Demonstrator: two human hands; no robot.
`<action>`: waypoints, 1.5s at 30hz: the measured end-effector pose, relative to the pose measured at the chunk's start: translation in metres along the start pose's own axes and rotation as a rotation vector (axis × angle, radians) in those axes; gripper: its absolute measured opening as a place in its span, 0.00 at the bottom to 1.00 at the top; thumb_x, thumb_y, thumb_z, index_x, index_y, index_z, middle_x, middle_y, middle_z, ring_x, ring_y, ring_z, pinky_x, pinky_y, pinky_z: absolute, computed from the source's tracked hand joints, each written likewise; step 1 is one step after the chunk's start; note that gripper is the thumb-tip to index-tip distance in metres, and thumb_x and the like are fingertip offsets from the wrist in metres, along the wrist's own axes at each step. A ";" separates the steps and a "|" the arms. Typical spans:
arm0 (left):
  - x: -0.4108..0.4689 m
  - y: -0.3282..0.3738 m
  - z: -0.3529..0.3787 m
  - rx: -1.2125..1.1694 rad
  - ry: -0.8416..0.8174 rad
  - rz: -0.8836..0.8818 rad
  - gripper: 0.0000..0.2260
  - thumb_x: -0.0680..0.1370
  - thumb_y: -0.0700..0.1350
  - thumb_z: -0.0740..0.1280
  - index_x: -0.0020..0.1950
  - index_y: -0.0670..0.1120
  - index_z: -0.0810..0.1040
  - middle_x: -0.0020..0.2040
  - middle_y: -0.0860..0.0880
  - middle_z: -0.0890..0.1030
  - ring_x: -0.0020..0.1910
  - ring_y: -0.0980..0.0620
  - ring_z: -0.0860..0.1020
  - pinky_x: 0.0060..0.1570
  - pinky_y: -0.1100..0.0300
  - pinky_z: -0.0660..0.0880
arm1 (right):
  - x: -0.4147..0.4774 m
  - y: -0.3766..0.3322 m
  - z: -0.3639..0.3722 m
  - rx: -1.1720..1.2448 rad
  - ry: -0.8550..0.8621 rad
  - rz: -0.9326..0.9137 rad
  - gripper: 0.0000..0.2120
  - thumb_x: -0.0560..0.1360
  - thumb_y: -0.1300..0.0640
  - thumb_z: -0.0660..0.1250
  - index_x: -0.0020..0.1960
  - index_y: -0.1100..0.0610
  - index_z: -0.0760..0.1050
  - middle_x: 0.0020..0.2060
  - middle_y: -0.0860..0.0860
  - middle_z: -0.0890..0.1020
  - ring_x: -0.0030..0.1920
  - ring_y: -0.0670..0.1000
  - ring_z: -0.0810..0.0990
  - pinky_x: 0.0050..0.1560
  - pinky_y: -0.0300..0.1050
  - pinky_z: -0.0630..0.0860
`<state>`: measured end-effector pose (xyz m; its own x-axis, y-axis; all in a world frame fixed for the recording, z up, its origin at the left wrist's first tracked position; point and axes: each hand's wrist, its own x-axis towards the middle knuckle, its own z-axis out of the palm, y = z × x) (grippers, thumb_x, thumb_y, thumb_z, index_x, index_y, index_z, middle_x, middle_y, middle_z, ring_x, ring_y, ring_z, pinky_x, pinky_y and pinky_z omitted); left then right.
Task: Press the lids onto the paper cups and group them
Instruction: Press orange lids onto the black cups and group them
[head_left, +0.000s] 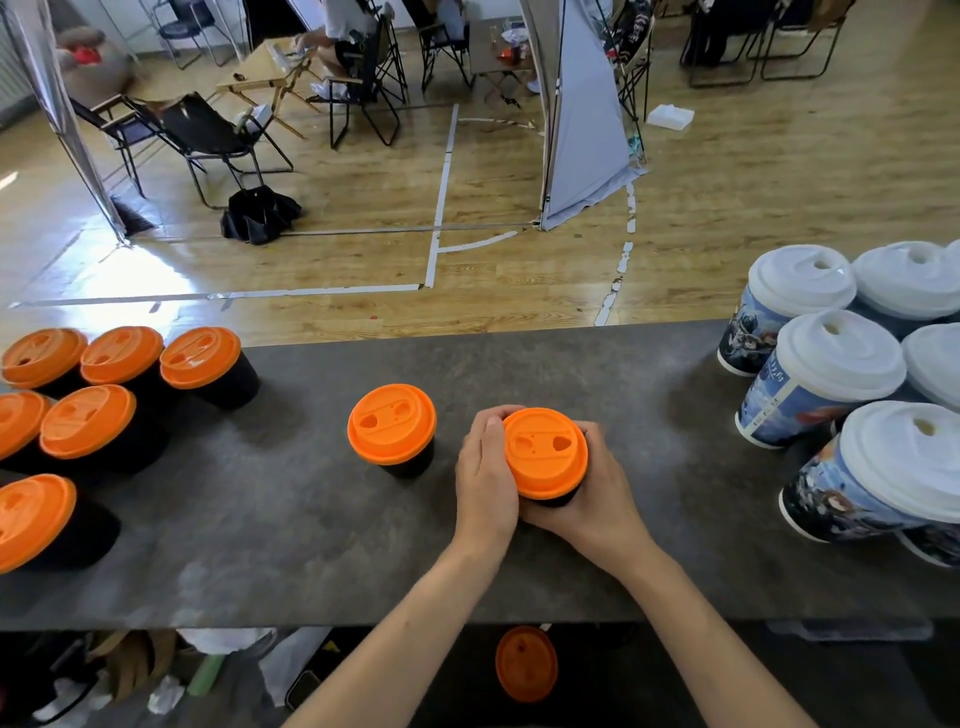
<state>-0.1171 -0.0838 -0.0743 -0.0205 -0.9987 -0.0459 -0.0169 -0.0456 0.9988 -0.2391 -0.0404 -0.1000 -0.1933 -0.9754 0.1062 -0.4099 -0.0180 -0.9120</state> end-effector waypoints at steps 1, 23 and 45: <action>0.005 0.004 -0.002 -0.023 -0.045 -0.016 0.17 0.81 0.52 0.57 0.53 0.47 0.84 0.51 0.50 0.86 0.54 0.53 0.83 0.56 0.59 0.77 | 0.000 0.000 -0.001 -0.003 0.002 -0.007 0.39 0.57 0.38 0.82 0.62 0.35 0.66 0.58 0.37 0.80 0.61 0.41 0.79 0.62 0.54 0.79; 0.028 0.022 -0.017 0.088 -0.411 -0.059 0.19 0.86 0.47 0.54 0.59 0.46 0.85 0.56 0.53 0.86 0.58 0.58 0.82 0.54 0.73 0.73 | 0.000 -0.005 0.000 -0.006 0.001 -0.003 0.42 0.59 0.34 0.83 0.67 0.43 0.70 0.60 0.37 0.79 0.63 0.42 0.78 0.66 0.57 0.75; -0.005 0.000 -0.003 -0.085 -0.079 0.039 0.17 0.82 0.49 0.55 0.59 0.46 0.82 0.54 0.52 0.85 0.55 0.55 0.82 0.54 0.68 0.75 | -0.001 0.002 0.001 -0.048 0.001 -0.019 0.42 0.58 0.36 0.82 0.66 0.36 0.66 0.60 0.34 0.77 0.62 0.37 0.76 0.64 0.53 0.76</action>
<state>-0.1141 -0.0784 -0.0737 -0.0983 -0.9952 -0.0045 0.0698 -0.0114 0.9975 -0.2390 -0.0399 -0.1018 -0.1861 -0.9747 0.1236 -0.4554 -0.0259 -0.8899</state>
